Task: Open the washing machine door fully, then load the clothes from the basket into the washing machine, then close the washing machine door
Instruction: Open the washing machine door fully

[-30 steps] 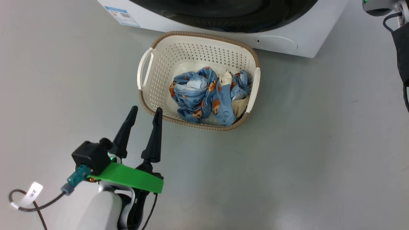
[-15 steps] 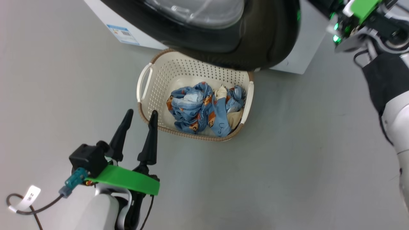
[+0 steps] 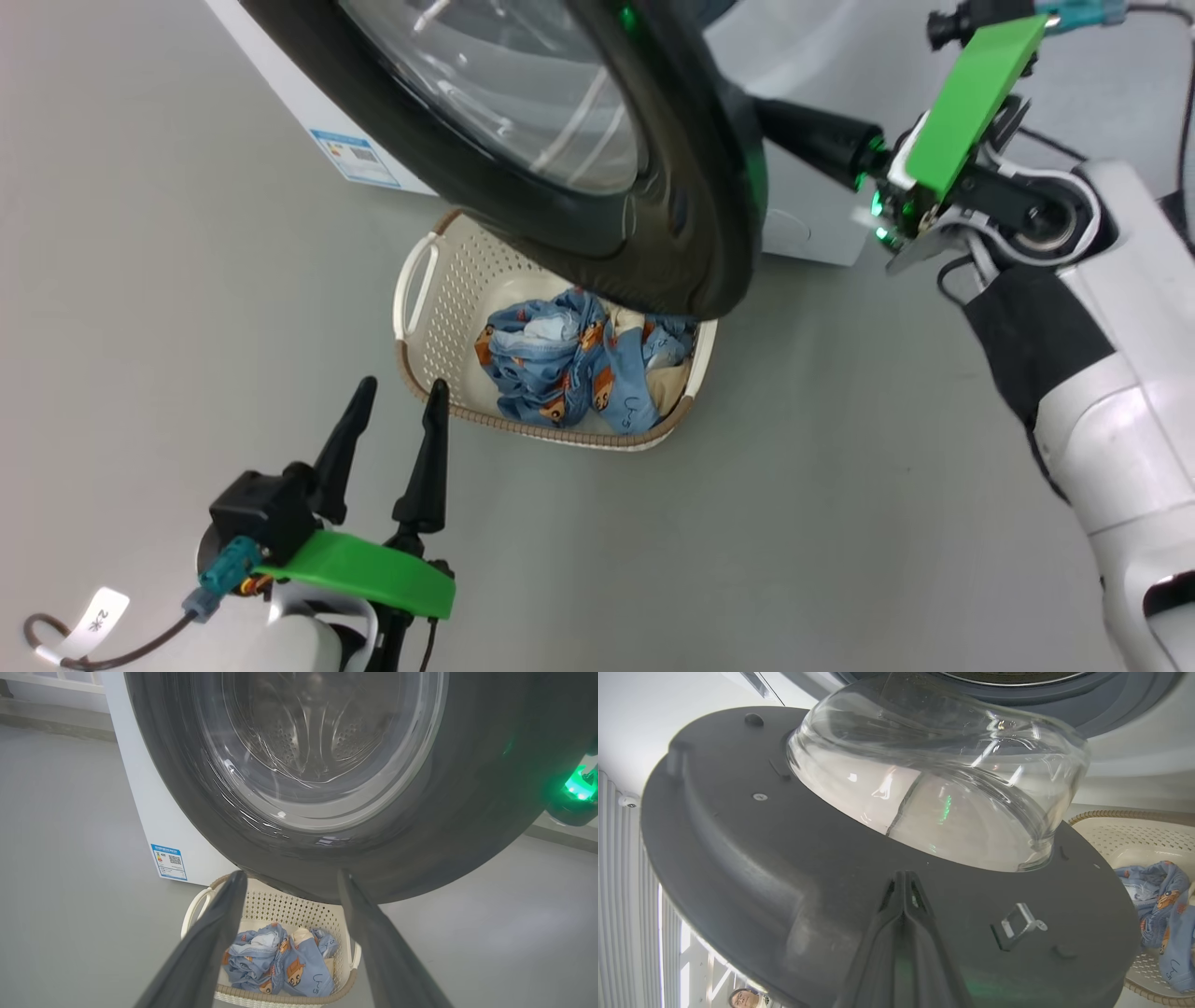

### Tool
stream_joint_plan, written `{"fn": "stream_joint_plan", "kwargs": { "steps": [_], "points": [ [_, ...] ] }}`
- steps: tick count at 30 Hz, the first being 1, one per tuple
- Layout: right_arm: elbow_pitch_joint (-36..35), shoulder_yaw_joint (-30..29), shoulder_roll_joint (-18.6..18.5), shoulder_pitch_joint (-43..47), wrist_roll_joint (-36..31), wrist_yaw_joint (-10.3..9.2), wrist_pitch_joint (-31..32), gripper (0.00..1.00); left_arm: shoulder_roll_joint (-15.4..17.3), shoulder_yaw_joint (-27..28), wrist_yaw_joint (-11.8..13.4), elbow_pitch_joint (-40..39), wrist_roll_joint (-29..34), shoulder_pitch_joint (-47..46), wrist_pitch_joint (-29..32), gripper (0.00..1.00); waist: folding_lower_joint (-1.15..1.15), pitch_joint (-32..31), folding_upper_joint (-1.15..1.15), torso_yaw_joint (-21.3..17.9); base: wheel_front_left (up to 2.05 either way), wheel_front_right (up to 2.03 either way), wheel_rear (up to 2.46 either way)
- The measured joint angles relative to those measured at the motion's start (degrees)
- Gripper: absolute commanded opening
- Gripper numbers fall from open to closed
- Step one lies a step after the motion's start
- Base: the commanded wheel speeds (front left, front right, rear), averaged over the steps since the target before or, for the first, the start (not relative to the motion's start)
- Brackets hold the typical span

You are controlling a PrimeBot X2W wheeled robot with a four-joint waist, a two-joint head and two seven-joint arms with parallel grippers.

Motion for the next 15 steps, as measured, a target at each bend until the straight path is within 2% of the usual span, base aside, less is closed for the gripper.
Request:
{"fn": "stream_joint_plan", "kwargs": {
  "steps": [15],
  "points": [
    [-3.4, 1.2, 2.3, 7.3, 1.0, 0.0, 3.0, 0.0, 0.0, 1.3, 0.0, 0.5, 2.0, 3.6, 0.0, 1.0, 0.0, -4.6, 0.0, 0.6, 0.0, 0.0, 0.0]
  ]
}}
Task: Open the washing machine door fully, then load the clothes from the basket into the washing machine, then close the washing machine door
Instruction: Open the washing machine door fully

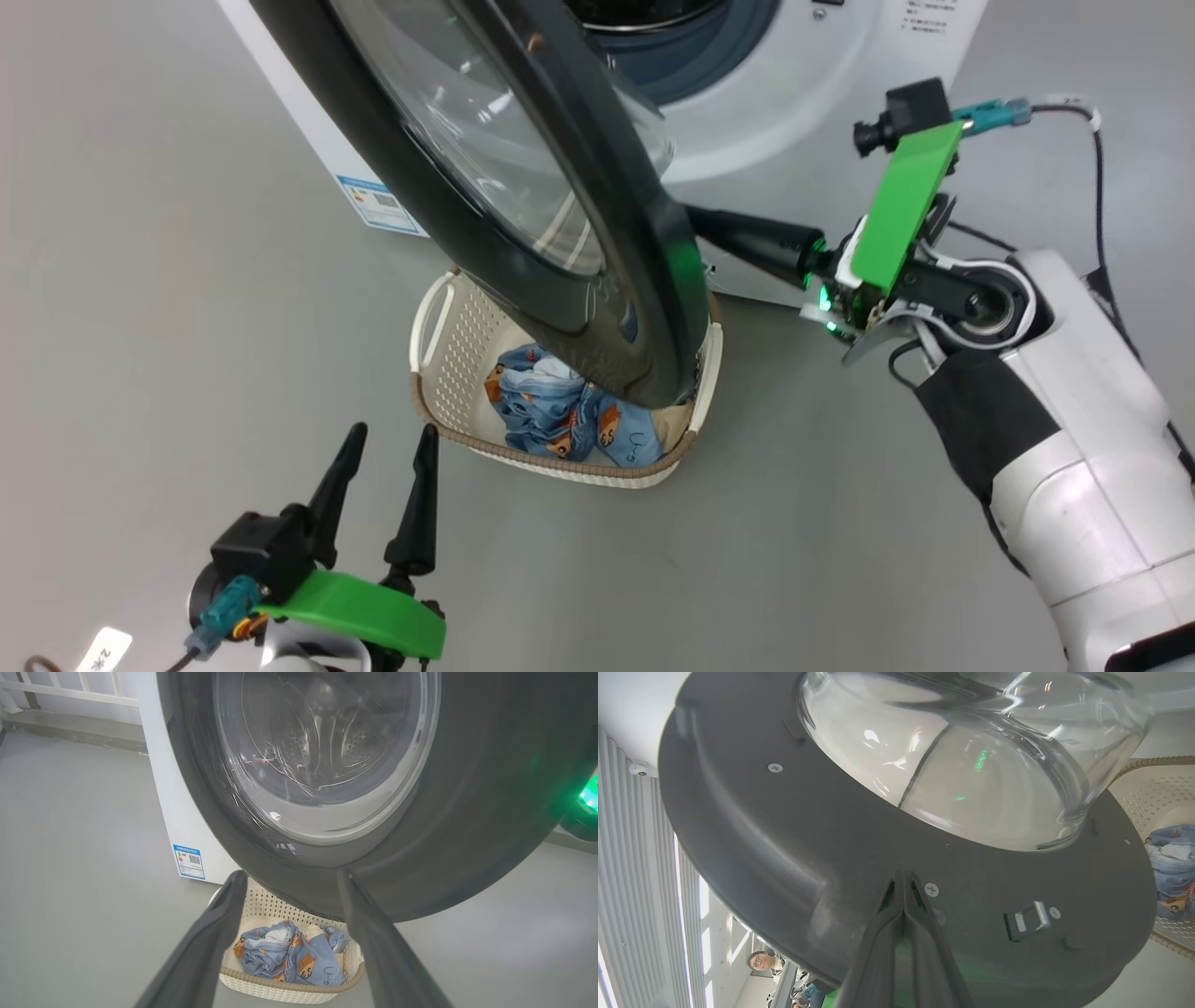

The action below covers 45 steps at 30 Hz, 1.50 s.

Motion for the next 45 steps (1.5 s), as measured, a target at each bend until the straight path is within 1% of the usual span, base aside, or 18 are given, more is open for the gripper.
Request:
{"fn": "stream_joint_plan", "kwargs": {
  "steps": [9, 15, 20, 26, 27, 28, 29, 30, 31, 33, 38, 45],
  "points": [
    [-1.5, 1.2, 1.8, 3.2, 0.1, 0.0, 1.6, 0.0, 0.0, 0.4, 0.0, 0.0, 0.7, 1.3, 0.0, 1.0, 0.0, -1.8, 0.0, 2.0, 0.0, 0.0, 0.0],
    [-2.7, 3.1, 3.3, 5.0, 0.1, 0.0, 2.9, 0.0, 0.0, 1.0, 0.0, 0.0, 1.6, 2.6, 0.0, 1.0, 0.0, -2.8, 0.0, 3.1, 0.0, 0.0, 0.0],
    [-3.6, 4.2, 4.0, 6.2, 0.1, 0.0, 3.1, 0.0, 0.1, 1.6, 0.0, 0.0, 2.0, 3.1, 0.0, 1.0, 0.0, -3.8, 0.0, 3.2, 0.0, 0.0, 0.0],
    [-3.9, 3.7, 4.3, 8.1, 0.0, 0.0, 2.5, 0.0, 0.1, 1.7, 0.0, 0.5, 2.1, 3.1, 0.0, 1.0, 0.0, -5.0, 0.0, 2.8, 0.0, 0.0, 0.0],
    [-4.0, 3.4, 4.4, 8.3, 0.0, 0.0, 1.9, 0.06, 0.1, 1.7, 0.0, 0.6, 2.1, 3.1, 0.0, 1.0, 0.0, -5.3, 0.0, 2.6, 0.0, 0.0, 0.0],
    [-4.2, 3.0, 4.5, 8.7, 0.0, 0.0, 1.3, 0.21, 0.2, 1.6, 0.0, 0.7, 2.1, 3.1, 0.0, 1.0, 0.0, -5.5, 0.0, 2.5, 0.0, 0.0, 0.0],
    [-4.4, 2.6, 4.5, 9.0, 0.0, 0.0, 0.8, 0.42, 0.3, 1.6, 0.0, 0.8, 2.1, 3.1, 0.0, 1.0, 0.0, -5.7, 0.0, 2.3, 0.0, 0.0, 0.0],
    [-4.7, 2.4, 4.5, 9.4, -0.1, 0.0, 0.1, 0.78, 0.4, 1.6, 0.0, 0.9, 2.1, 3.1, 0.0, 1.0, 0.0, -5.9, 0.0, 2.1, 0.0, 0.0, 0.0],
    [-5.4, 1.6, 4.4, 10.6, -0.5, 0.0, -1.7, 1.0, 0.5, 1.6, 0.0, 1.2, 1.7, 3.1, 0.0, 1.0, 0.0, -6.6, 0.0, 1.7, 0.0, 0.0, 0.0],
    [-5.9, 0.6, 4.2, 12.4, -0.6, 0.0, -3.0, 1.0, 0.9, 1.4, 0.0, 1.8, 1.7, 3.3, 0.0, 1.0, 0.0, -7.3, 0.0, 1.4, 0.0, 0.0, 0.0],
    [-7.1, 0.3, 2.4, 17.6, -2.2, 0.0, -6.4, 1.0, 2.0, 1.5, 0.0, 2.6, 1.2, 4.4, 0.0, 1.0, 0.0, -9.0, 0.0, -0.1, 0.0, 0.0, 0.0],
    [-7.9, -0.6, 1.0, 22.7, -3.1, 0.0, -10.6, 1.0, 3.0, 2.8, 0.0, 2.6, 0.9, 6.1, 0.0, 1.0, 0.0, -10.8, 0.0, -3.1, 0.0, 0.0, 0.0]
  ]
}}
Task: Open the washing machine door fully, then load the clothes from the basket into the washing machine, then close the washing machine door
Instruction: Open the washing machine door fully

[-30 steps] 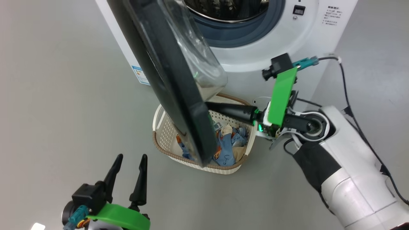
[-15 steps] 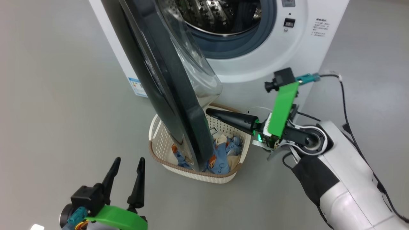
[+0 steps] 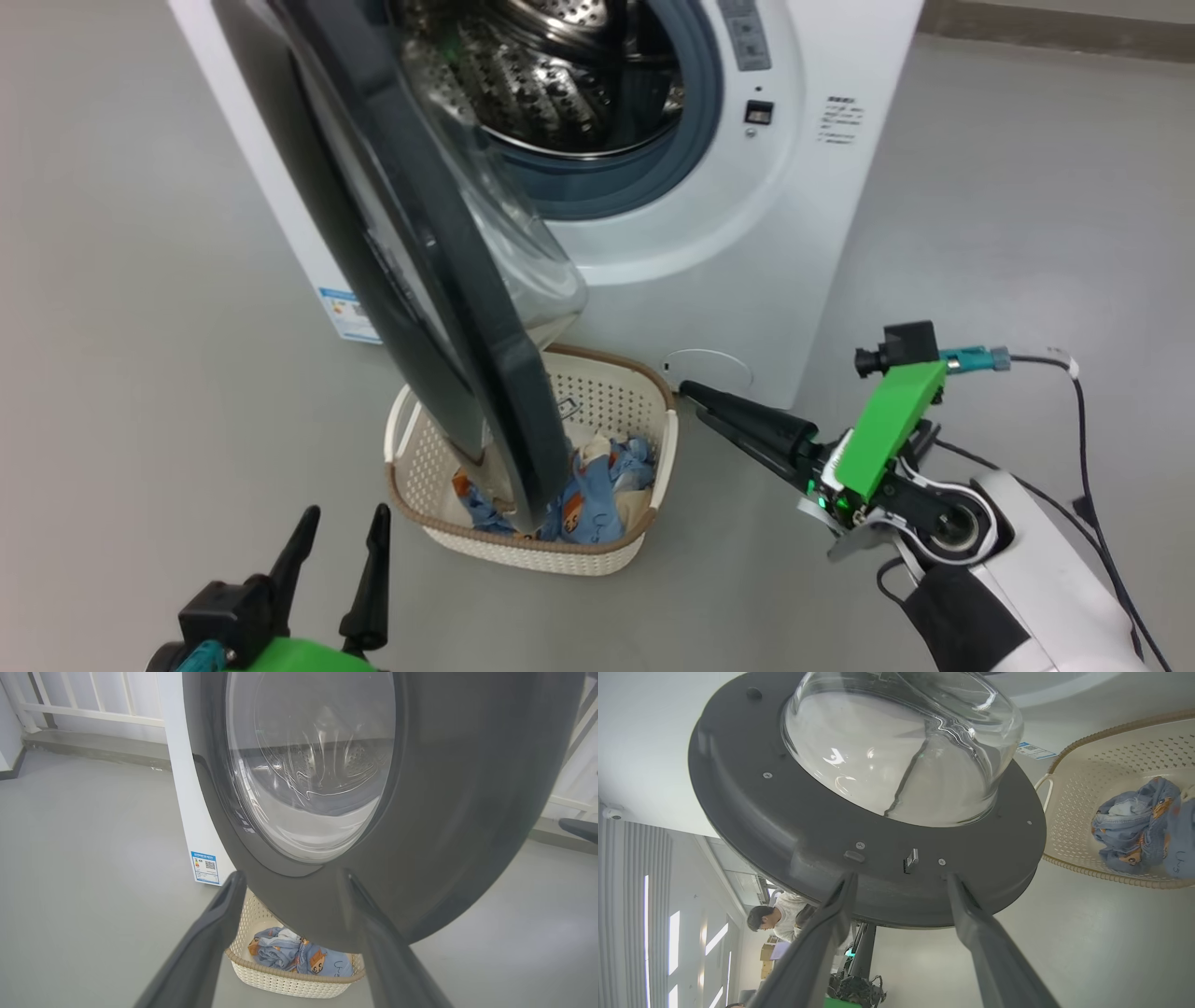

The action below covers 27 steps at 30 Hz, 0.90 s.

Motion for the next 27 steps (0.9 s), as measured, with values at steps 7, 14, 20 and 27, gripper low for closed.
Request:
{"fn": "stream_joint_plan", "kwargs": {
  "steps": [7, 14, 20, 27],
  "points": [
    [-1.4, 0.0, -2.9, 4.7, -2.2, 0.0, -4.1, 1.0, 0.2, 1.1, 0.0, -0.1, 0.0, 1.1, 0.0, 1.0, 0.0, -1.3, 0.0, -3.0, 0.0, 0.0, 0.0],
    [-2.2, 1.2, -5.9, 9.0, -4.9, 0.0, -10.0, 1.0, 0.2, 2.5, 0.0, -0.2, 0.0, 1.9, 0.0, 1.0, 0.0, -1.6, 0.0, -5.7, 0.0, 0.0, 0.0],
    [-2.7, 1.5, -8.5, 12.4, -5.9, 0.0, -15.4, 1.0, 0.2, 3.8, 0.0, -0.5, 0.0, 2.0, 0.0, 1.0, 0.0, -1.2, 0.0, -7.7, 0.0, 0.0, 0.0],
    [-4.0, 1.5, -11.7, 16.3, -6.0, 0.0, -21.5, 1.0, 0.2, 4.9, 0.0, -0.7, 0.0, 3.0, 0.0, 1.0, 0.0, -1.1, 0.0, -9.3, 0.0, 0.0, 0.0]
  ]
}}
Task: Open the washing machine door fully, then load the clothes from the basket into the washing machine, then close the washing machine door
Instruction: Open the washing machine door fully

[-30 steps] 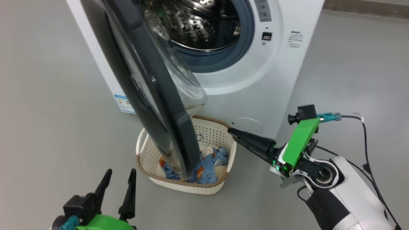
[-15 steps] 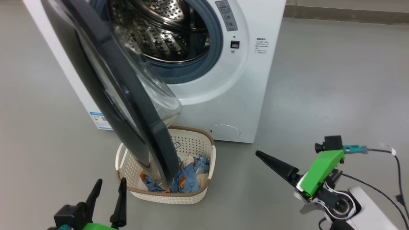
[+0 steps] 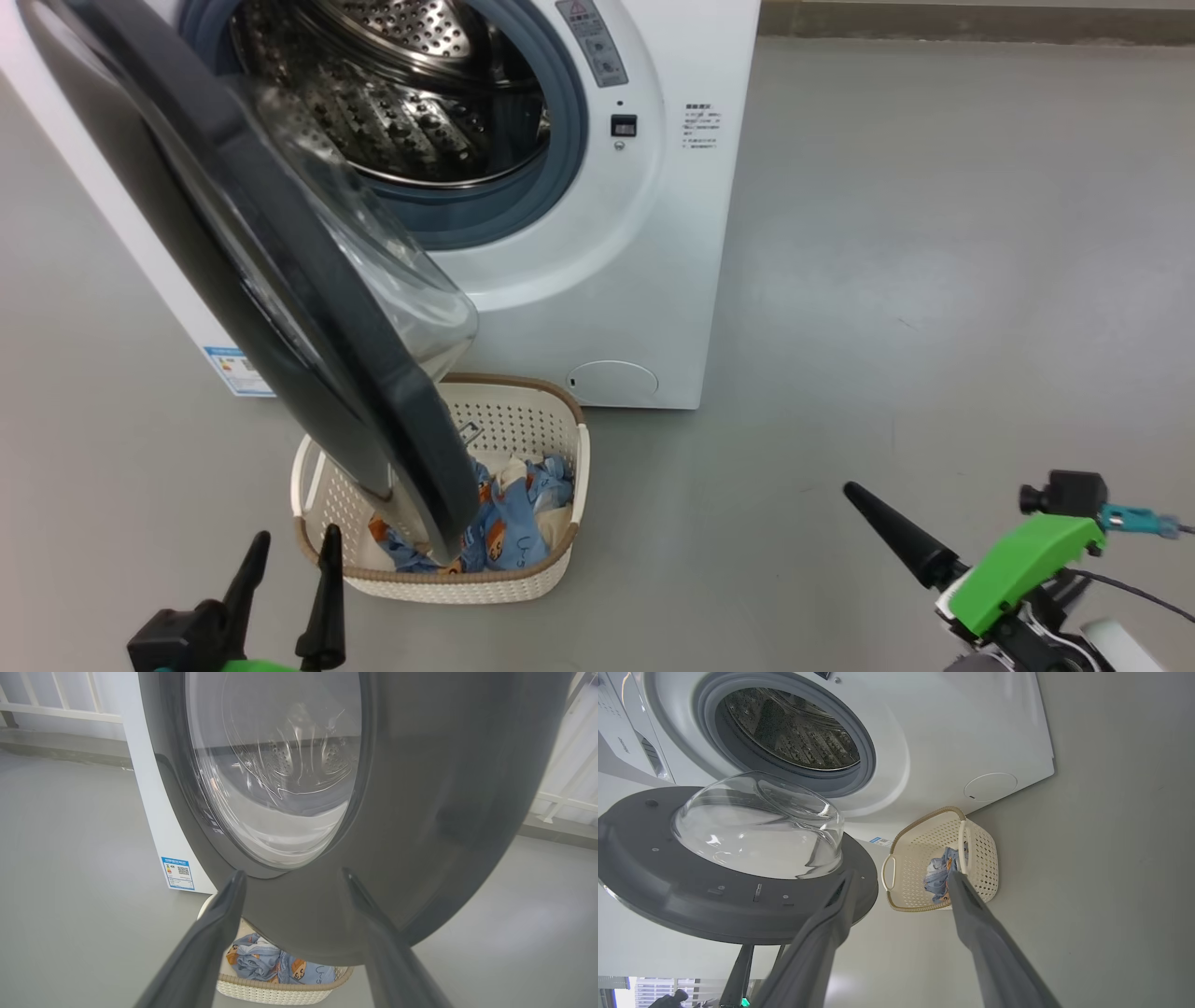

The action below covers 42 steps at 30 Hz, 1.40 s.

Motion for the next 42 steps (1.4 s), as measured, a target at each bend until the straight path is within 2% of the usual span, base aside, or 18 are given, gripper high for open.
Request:
{"fn": "stream_joint_plan", "kwargs": {
  "steps": [17, 25, 30, 32, 42],
  "points": [
    [-1.6, 3.7, -8.7, 6.1, -3.7, 0.0, -14.4, 1.0, 0.0, 1.5, 0.0, -0.4, 0.1, 0.7, 0.0, 1.0, 0.0, 0.6, 0.0, -2.6, 0.0, 0.0, 0.0],
    [-0.5, 8.3, -12.0, 6.4, -10.0, 0.01, -23.0, 1.0, 0.1, 1.8, 0.0, -0.4, 0.1, 0.7, 0.0, 1.0, 0.0, 0.9, 0.0, -3.1, 0.0, 0.0, 0.0],
    [1.0, 9.2, -12.6, 6.4, -15.1, 0.01, -25.3, 1.0, 0.0, 2.1, 0.0, -0.4, 0.2, 0.7, 0.0, 1.0, 0.0, 0.8, 0.0, -3.1, 0.0, 0.0, 0.0],
    [1.0, 7.6, -12.2, 6.3, -17.3, 0.01, -25.5, 1.0, 0.0, 2.2, 0.0, -0.4, 0.2, 0.7, 0.0, 1.0, 0.0, 0.8, 0.0, -3.1, 0.0, 0.0, 0.0],
    [-5.2, -8.6, -6.5, 10.7, -33.5, 0.01, -25.5, 1.0, -0.1, 2.6, 0.0, -0.8, 0.6, 0.7, 0.0, 1.0, 0.0, 0.7, 0.0, -2.6, 0.0, 0.0, 0.0]
  ]
}}
